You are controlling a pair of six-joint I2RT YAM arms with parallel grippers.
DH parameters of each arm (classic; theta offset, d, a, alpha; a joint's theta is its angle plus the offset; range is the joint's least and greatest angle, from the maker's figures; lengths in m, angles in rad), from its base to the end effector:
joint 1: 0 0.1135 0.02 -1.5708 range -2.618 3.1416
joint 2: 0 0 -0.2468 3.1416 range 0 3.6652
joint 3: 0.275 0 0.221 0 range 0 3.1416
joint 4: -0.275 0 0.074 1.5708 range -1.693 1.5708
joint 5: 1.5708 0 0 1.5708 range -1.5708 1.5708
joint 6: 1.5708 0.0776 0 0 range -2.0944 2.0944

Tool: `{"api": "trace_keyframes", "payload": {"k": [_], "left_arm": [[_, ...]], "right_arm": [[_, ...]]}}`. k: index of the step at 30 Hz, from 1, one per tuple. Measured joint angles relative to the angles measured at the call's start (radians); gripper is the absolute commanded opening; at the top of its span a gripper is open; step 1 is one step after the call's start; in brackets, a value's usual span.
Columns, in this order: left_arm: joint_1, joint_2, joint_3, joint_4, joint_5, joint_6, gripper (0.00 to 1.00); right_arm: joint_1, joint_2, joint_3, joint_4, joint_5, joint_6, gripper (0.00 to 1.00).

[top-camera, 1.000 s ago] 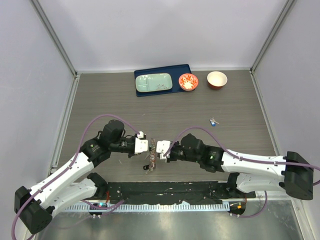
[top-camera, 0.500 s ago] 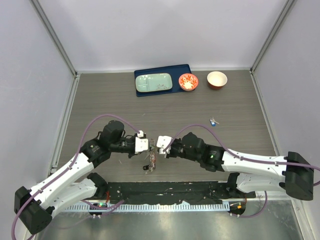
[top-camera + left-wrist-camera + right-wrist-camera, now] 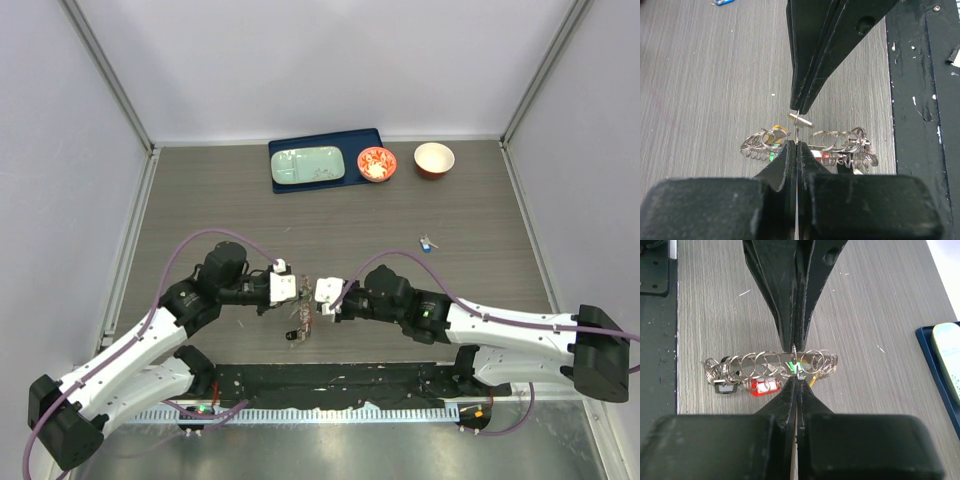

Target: Put the keys on the keyring

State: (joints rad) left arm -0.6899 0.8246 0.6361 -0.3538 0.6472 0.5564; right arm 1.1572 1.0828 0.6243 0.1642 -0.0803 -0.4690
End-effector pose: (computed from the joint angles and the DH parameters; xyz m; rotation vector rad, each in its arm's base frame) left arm 0.1160 -0.1564 0.2437 1.5073 1.4337 -0.7610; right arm 0.1014 0.2465 0.2473 -1.4190 1.2646 0.5473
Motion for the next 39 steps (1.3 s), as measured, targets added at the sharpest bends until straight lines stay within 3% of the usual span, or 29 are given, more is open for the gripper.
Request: {"api": "trace_keyframes", "payload": {"k": [39], "left_arm": [[0.004, -0.009, -0.005, 0.016, 0.019, -0.026, 0.0]], "right_arm": [[0.0, 0.027, 0.0, -0.007, 0.003, 0.0, 0.01]]}}
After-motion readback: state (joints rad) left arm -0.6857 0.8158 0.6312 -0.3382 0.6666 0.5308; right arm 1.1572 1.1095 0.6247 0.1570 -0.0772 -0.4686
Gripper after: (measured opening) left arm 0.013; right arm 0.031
